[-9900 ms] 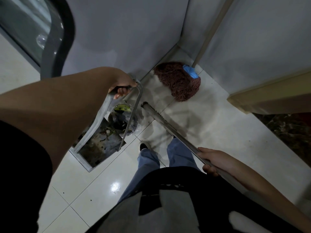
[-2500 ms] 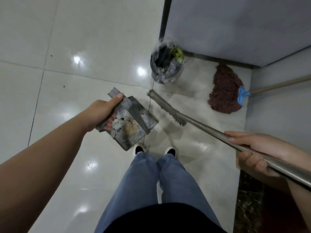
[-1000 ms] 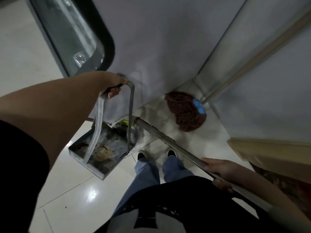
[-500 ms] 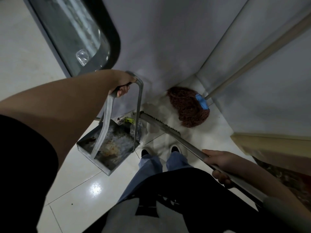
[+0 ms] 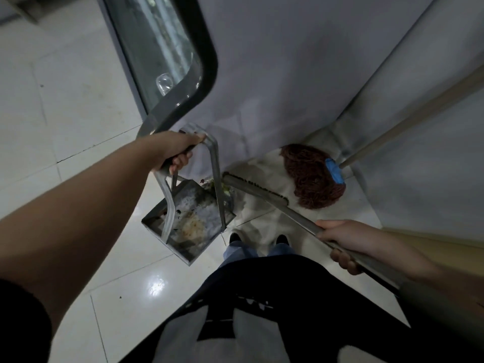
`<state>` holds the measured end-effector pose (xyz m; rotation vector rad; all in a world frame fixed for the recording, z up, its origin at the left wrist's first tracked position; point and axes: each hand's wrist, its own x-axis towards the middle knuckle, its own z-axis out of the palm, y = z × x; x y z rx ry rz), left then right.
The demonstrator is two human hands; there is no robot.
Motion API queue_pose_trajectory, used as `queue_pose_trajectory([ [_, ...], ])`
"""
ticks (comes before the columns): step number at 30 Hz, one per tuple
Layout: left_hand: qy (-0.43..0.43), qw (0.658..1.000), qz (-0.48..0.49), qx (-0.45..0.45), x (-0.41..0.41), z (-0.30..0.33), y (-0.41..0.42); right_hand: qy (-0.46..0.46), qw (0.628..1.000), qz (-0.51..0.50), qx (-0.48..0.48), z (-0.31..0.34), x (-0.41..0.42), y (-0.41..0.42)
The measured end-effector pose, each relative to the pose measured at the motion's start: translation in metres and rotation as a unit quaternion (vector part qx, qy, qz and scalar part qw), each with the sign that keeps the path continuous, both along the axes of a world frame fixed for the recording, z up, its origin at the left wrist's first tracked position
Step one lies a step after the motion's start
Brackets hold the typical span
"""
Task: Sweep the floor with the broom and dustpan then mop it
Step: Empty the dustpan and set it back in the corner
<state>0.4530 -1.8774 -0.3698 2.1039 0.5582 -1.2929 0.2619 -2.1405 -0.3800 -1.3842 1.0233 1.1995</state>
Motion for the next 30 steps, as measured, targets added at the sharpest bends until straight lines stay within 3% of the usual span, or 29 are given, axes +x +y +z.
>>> queue_pose_trajectory([
  [7,-0.059,0.998,0.026,-0.022,-0.062,0.037,0.057,0.019,1.0,0.018,-0.001,0.002,0.016,-0.023],
  [12,-0.097,0.994,-0.001,-0.049,-0.11,0.049,0.083,0.093,0.994,-0.032,0.04,0.017,0.016,-0.042],
  [17,-0.104,0.986,-0.065,-0.112,-0.127,0.047,0.08,0.052,0.996,-0.069,0.024,0.021,-0.008,-0.053],
  [24,-0.156,0.981,-0.109,0.03,-0.123,0.023,0.043,0.033,0.985,-0.17,0.002,0.029,-0.071,-0.049],
  [30,-0.165,0.968,-0.187,0.028,-0.124,-0.01,-0.002,0.039,0.97,-0.241,-0.018,0.032,-0.132,-0.044],
])
